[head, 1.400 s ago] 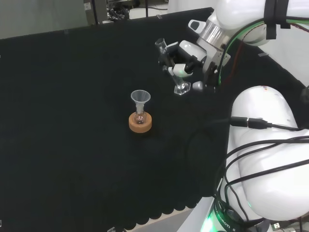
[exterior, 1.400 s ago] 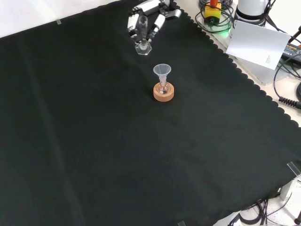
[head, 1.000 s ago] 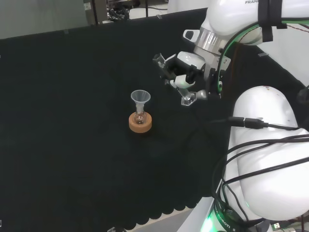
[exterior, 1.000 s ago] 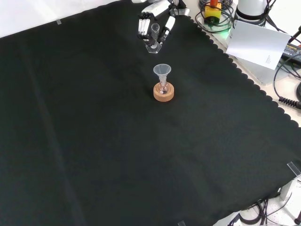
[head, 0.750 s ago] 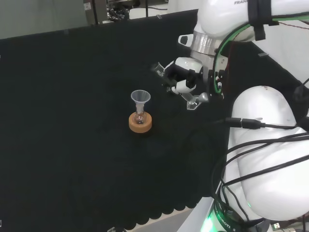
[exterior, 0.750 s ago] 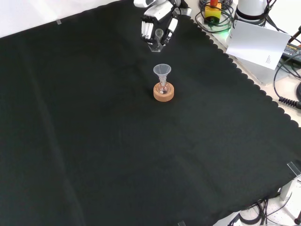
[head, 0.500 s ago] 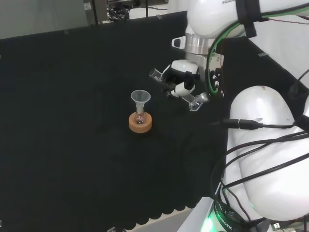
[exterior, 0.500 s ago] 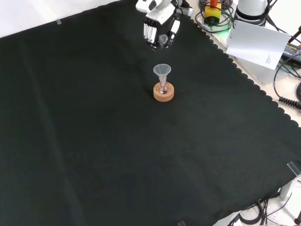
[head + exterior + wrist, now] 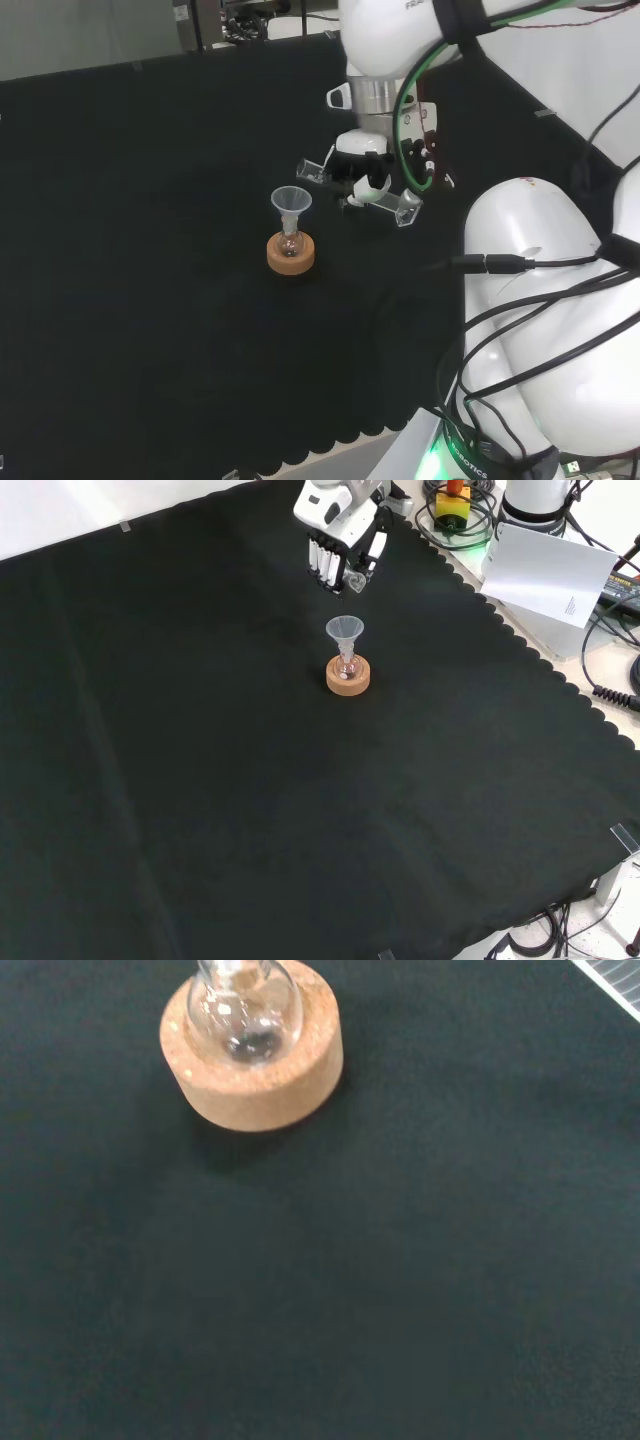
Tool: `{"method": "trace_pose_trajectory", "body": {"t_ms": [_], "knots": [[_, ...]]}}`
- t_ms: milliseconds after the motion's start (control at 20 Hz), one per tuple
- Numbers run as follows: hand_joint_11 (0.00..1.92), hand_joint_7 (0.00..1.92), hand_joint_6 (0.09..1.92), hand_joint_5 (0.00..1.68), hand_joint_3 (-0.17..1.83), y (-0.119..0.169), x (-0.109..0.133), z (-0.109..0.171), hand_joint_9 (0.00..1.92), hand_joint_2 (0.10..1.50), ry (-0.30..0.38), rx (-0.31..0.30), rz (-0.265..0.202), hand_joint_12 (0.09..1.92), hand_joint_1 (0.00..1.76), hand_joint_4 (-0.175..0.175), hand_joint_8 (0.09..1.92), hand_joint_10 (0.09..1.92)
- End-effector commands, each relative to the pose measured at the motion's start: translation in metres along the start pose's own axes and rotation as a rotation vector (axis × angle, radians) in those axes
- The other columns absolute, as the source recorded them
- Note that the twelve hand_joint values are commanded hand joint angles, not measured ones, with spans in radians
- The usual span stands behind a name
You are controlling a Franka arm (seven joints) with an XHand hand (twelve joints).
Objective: Pour the water from the graduated cylinder into the round-bottom flask.
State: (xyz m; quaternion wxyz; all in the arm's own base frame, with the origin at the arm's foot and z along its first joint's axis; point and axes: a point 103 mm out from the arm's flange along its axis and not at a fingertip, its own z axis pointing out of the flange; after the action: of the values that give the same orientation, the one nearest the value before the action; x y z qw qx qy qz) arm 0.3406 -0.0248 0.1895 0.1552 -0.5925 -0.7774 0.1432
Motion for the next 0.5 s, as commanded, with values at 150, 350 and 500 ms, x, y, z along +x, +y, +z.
{"method": "trace_pose_trajectory", "body": {"t_ms": [150,350,500], "knots": [[1.01,0.89,0.88,0.98,-0.03,0.0032,-0.0024,-0.0080,1.18,1.17,-0.131,0.105,0.058,0.89,1.35,-0.021,1.18,0.48],[1.01,0.89,0.88,0.98,-0.03,0.0041,-0.0022,-0.0116,1.18,1.17,-0.173,0.144,0.074,0.89,1.35,-0.020,1.18,0.48],[1.01,0.89,0.88,0.98,-0.03,0.0044,-0.0038,-0.0137,1.18,1.17,-0.188,0.165,0.089,0.89,1.35,-0.019,1.18,0.48]]}}
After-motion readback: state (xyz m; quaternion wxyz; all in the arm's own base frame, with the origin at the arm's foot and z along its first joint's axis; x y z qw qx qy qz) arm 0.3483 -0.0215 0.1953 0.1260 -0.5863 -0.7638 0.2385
